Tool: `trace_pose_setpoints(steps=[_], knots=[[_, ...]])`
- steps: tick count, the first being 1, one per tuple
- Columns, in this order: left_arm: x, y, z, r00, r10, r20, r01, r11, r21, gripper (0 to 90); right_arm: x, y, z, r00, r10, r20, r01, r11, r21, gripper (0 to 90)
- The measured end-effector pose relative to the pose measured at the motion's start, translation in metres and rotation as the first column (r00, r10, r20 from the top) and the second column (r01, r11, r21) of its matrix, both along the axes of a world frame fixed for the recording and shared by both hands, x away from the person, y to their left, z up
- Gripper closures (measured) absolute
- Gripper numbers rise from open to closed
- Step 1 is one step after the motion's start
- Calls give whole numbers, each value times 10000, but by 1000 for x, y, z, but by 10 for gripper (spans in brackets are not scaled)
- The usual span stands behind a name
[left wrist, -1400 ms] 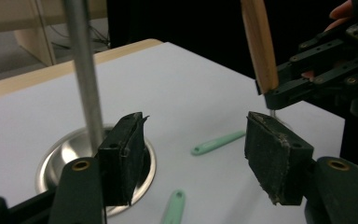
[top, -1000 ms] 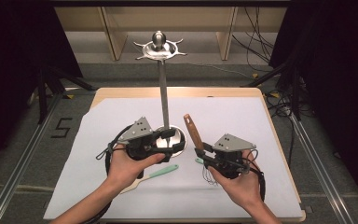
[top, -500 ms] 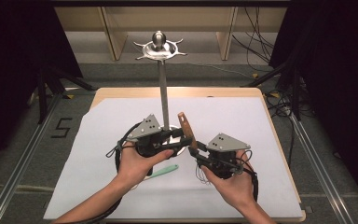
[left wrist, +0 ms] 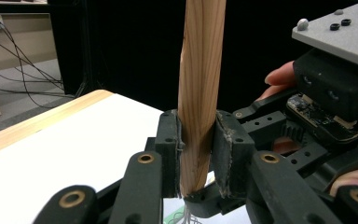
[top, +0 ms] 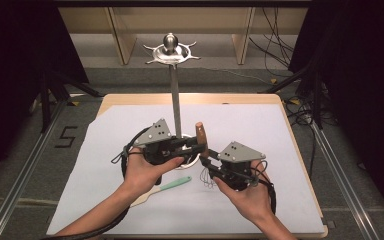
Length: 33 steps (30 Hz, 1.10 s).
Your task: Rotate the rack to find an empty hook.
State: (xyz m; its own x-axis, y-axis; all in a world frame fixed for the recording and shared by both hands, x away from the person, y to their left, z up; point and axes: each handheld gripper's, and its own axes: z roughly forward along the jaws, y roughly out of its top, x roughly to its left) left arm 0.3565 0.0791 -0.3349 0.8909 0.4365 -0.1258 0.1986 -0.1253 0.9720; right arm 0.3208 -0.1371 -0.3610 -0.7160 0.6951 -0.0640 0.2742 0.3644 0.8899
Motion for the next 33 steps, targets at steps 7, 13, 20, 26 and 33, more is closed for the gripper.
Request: trace_pose_setpoints(steps=[7, 13, 20, 26, 33], knots=[[7, 11, 12, 9985, -264, 469, 246, 9989, 396, 722, -1, -6, -7, 9996, 91, 261, -84, 9996, -270, 572], [18, 24, 17, 9933, -1024, 531, 983, 9924, 739, 721, -6, -15, -12, 9999, -76, -101, 75, 9999, -104, 566], [33, 40, 23, 9871, -1469, 642, 1409, 9859, 905, 721, -5, -28, -19, 9988, -438, -238, 438, 9990, -17, 564], [41, 46, 29, 9890, -1335, 638, 1272, 9875, 935, 721, -5, -32, -25, 9955, -678, -662, 689, 9975, 150, 564], [45, 47, 41, 9883, -1286, 816, 1198, 9873, 1046, 721, -3, -37, -28, 9956, -799, -490, 801, 9968, 7, 564]])
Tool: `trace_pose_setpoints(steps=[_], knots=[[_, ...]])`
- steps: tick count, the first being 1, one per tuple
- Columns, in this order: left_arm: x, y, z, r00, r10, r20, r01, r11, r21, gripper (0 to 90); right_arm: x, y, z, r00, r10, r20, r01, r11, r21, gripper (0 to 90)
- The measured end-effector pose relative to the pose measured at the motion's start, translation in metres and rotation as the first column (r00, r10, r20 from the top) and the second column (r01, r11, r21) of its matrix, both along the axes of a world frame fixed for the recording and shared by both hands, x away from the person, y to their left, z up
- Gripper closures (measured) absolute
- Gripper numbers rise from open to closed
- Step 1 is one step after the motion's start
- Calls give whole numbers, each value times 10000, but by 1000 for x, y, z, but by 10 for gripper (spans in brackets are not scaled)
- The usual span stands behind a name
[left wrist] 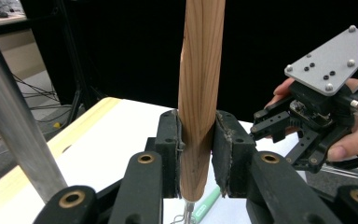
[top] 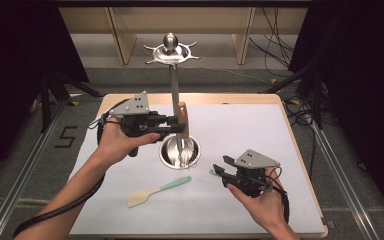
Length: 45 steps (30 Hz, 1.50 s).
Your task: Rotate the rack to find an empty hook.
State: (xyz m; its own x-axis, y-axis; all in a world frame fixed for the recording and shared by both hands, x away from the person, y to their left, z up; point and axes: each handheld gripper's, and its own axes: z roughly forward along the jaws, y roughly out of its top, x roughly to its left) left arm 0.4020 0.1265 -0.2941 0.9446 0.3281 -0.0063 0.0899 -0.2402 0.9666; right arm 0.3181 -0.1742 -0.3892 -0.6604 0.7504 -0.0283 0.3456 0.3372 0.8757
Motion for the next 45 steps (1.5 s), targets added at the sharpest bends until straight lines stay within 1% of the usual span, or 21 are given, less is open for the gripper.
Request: trace_pose_setpoints(steps=[1, 2, 3, 9, 10, 11, 13, 16, 21, 22, 26, 28, 32, 33, 34, 38, 40, 41, 42, 44, 45], knots=[[1, 0, 2, 10000, 49, -31, -49, 10000, 4, 721, 0, 0, -1, 9998, -80, -156, 81, 9999, 111, 564], [1, 0, 3, 10000, 64, -46, -64, 10000, 15, 721, 1, 0, -2, 10000, -23, -72, 24, 9999, 165, 564], [2, 0, 4, 10000, 86, -20, -86, 10000, 48, 721, 0, -1, -2, 9997, -86, -250, 90, 9998, 170, 564], [5, 1, 17, 9997, 242, 80, -243, 9996, 142, 721, 2, -5, -3, 9997, -175, -174, 176, 9998, 76, 564], [12, 3, 21, 9959, 33, 902, -73, 9990, 446, 721, 1, -5, -4, 9994, -240, -237, 243, 9996, 112, 564], [14, 4, 23, 9932, -43, 1161, -20, 9985, 545, 721, 2, -6, -3, 9997, -165, -166, 166, 9999, 36, 564], [15, 5, 27, 9938, 7, 1116, -67, 9985, 539, 721, 3, -6, -4, 9996, -262, -42, 262, 9996, 92, 564], [17, 5, 32, 9932, 52, 1164, -119, 9983, 563, 721, 2, -6, -4, 9995, -278, -153, 279, 9995, 124, 565], [18, 6, 38, 9958, 186, 895, -233, 9984, 509, 721, 2, -5, -3, 9989, -387, -254, 393, 9990, 212, 564], [20, 6, 40, 9939, 94, 1102, -156, 9983, 562, 721, 2, -6, -3, 9989, -366, -300, 371, 9992, 161, 564], [21, 7, 45, 9948, 140, 1009, -193, 9985, 522, 721, 2, -5, -4, 9988, -422, -243, 428, 9987, 272, 564], [22, 7, 47, 9940, 133, 1085, -198, 9981, 591, 721, 1, -5, -3, 9978, -411, -522, 425, 9987, 270, 564], [24, 7, 51, 9937, 97, 1118, -166, 9980, 606, 721, 3, -7, -3, 9989, -367, -286, 371, 9992, 123, 564], [23, 7, 51, 9956, 149, 922, -197, 9985, 516, 721, 3, -7, -4, 9984, -411, -391, 419, 9989, 202, 565], [24, 7, 52, 9956, 162, 919, -210, 9985, 513, 721, 3, -7, -4, 9987, -387, -324, 393, 9991, 178, 564], [26, 9, 56, 9932, 56, 1165, -120, 9984, 550, 721, 3, -7, -4, 9984, -423, -363, 429, 9990, 152, 564], [25, 9, 58, 9947, 127, 1017, -179, 9986, 507, 721, 4, -8, -4, 9990, -360, -268, 362, 9993, 70, 564], [26, 9, 59, 9939, 112, 1095, -174, 9983, 558, 721, 4, -8, -4, 9992, -330, -228, 330, 9995, 13, 564], [26, 9, 60, 9952, 165, 961, -213, 9986, 490, 721, 5, -8, -4, 9992, -373, -155, 372, 9993, -17, 564], [27, 9, 61, 9952, 153, 969, -195, 9989, 426, 721, 3, -7, -4, 9982, -393, -463, 401, 9991, 156, 564], [28, 9, 62, 9940, 84, 1094, -135, 9988, 466, 721, 5, -8, -4, 9995, -270, -137, 270, 9996, -11, 564]])
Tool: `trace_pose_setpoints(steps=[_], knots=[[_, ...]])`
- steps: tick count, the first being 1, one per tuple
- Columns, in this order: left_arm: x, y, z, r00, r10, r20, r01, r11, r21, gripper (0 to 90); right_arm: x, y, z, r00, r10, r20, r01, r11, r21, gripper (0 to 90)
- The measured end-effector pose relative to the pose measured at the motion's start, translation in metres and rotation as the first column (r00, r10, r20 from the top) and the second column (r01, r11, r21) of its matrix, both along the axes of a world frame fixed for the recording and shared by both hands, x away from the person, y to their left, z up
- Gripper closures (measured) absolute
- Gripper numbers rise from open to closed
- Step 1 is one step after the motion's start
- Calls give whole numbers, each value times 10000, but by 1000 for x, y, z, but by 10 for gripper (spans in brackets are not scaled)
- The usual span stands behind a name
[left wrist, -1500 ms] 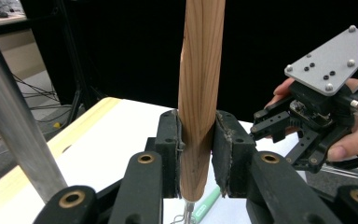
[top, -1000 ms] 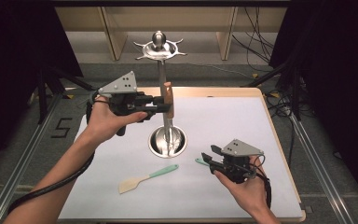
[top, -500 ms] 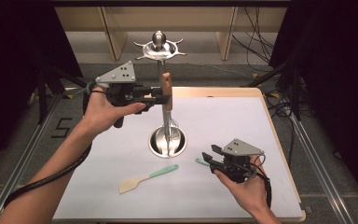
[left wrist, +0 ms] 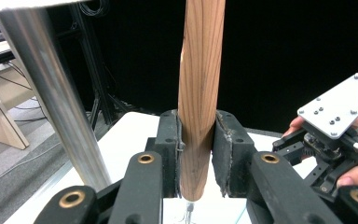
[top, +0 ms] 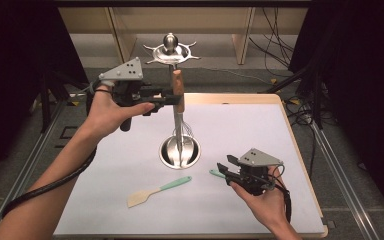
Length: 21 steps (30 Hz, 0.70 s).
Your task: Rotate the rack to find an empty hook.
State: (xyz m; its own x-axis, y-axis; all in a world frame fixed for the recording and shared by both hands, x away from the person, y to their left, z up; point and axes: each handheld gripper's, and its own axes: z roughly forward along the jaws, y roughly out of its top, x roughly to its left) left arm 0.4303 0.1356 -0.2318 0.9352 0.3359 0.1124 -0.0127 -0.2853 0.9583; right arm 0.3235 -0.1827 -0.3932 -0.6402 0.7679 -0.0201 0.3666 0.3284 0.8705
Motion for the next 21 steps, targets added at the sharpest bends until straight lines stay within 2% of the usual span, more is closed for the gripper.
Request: trace_pose_setpoints(steps=[1, 2, 4, 6, 9, 14, 15, 18, 19, 21], knots=[[2, 0, 1, 9997, -123, 229, 122, 9999, 50, 721, 0, 0, 0, 10000, -10, 63, 10, 10000, -24, 564], [0, -1, 1, 10000, 12, -60, -12, 10000, -18, 721, 0, 0, 0, 10000, -14, 49, 14, 10000, -19, 564], [0, -1, 3, 10000, -6, -24, 6, 10000, -15, 721, 0, 0, 0, 10000, -6, 54, 6, 10000, -23, 564], [-2, -1, 3, 9998, 26, -194, -28, 10000, -90, 721, 0, 0, 0, 10000, -29, 21, 29, 10000, -17, 564], [0, 0, 4, 10000, -18, -58, 17, 10000, -55, 721, -1, 0, 0, 9998, -128, -178, 130, 9999, 97, 564], [0, 1, 7, 10000, -48, 51, 47, 10000, 35, 721, 0, 0, 0, 9999, -75, -150, 76, 9999, 90, 564], [0, 2, 8, 10000, -46, 56, 45, 10000, 23, 721, -1, 1, 0, 9996, -56, -294, 61, 9998, 166, 564], [0, 2, 8, 10000, -63, -3, 63, 10000, -11, 721, -2, 3, -1, 9992, -174, -361, 183, 9995, 239, 564], [0, 2, 8, 10000, -62, 12, 62, 10000, 7, 721, -1, 3, -2, 9996, -200, -186, 204, 9995, 252, 564], [0, 3, 8, 10000, -29, -40, 29, 10000, -8, 721, -1, 3, -1, 9995, -181, -257, 188, 9995, 272, 564]])
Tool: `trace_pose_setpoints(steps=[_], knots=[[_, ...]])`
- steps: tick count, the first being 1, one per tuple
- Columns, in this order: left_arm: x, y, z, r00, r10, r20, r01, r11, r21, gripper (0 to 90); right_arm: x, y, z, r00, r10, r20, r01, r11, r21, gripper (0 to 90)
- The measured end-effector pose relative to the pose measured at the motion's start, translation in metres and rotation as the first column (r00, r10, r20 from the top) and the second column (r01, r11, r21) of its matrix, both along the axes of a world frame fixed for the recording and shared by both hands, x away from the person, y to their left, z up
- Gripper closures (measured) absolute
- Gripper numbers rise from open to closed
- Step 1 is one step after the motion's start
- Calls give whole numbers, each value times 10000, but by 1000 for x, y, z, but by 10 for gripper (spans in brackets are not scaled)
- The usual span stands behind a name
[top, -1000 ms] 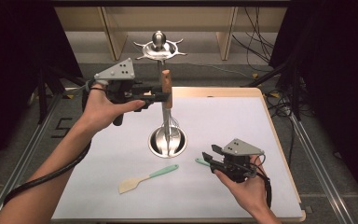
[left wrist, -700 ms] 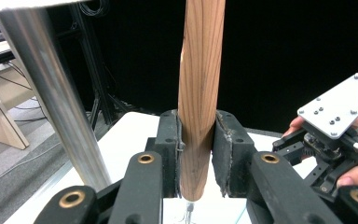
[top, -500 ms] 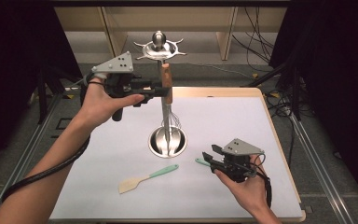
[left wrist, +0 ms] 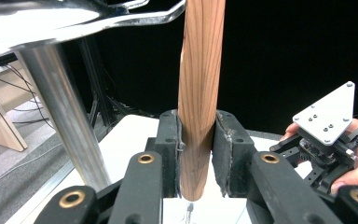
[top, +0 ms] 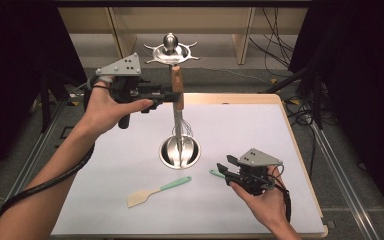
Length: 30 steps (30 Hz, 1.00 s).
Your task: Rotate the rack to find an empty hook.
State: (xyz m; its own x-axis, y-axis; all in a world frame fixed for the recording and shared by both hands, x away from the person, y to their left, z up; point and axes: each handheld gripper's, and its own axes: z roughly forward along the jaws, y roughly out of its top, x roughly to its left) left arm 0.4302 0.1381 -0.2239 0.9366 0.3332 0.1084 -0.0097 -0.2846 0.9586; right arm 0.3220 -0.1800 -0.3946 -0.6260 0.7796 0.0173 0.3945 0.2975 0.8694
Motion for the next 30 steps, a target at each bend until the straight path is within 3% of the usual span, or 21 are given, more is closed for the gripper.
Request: trace_pose_setpoints(steps=[3, 5, 7, 11, 16, 20, 22, 23, 26, 30], knots=[[1, 2, 1, 10000, -13, 52, 13, 10000, -18, 721, 0, -1, 1, 10000, 36, -29, -36, 9999, -104, 564], [-1, 2, 1, 9997, 96, -229, -98, 9999, -90, 721, 0, -1, 1, 10000, 33, -40, -33, 9999, -105, 564], [1, 3, 2, 9999, 65, -82, -65, 10000, -60, 721, 0, -1, 0, 10000, 30, -18, -30, 10000, -34, 564], [5, 4, 3, 9998, 18, -190, -18, 10000, -29, 721, 1, -1, 0, 10000, 46, -38, -46, 9999, -118, 564], [9, 4, 3, 9985, -20, -548, 16, 10000, -71, 721, 1, -1, 0, 10000, 41, -37, -41, 9999, -120, 564], [13, 5, 3, 9988, -62, -480, 58, 9999, -97, 721, 2, -3, 0, 10000, 89, 31, -88, 9998, -195, 564], [14, 5, 3, 9981, -34, -613, 24, 9999, -164, 720, 1, -3, 0, 10000, 52, 8, -52, 9998, -188, 564], [9, 4, 2, 9914, 157, -1299, -212, 9989, -410, 720, 1, -3, 0, 10000, 39, -12, -39, 9998, -181, 564], [11, 4, 0, 9901, 139, -1394, -209, 9986, -490, 720, 1, -2, 0, 9999, 69, -136, -71, 9999, -124, 564], [12, 4, -3, 9890, 171, -1468, -258, 9980, -570, 719, 2, -3, 0, 9999, 118, 77, -116, 9997, -230, 564]])
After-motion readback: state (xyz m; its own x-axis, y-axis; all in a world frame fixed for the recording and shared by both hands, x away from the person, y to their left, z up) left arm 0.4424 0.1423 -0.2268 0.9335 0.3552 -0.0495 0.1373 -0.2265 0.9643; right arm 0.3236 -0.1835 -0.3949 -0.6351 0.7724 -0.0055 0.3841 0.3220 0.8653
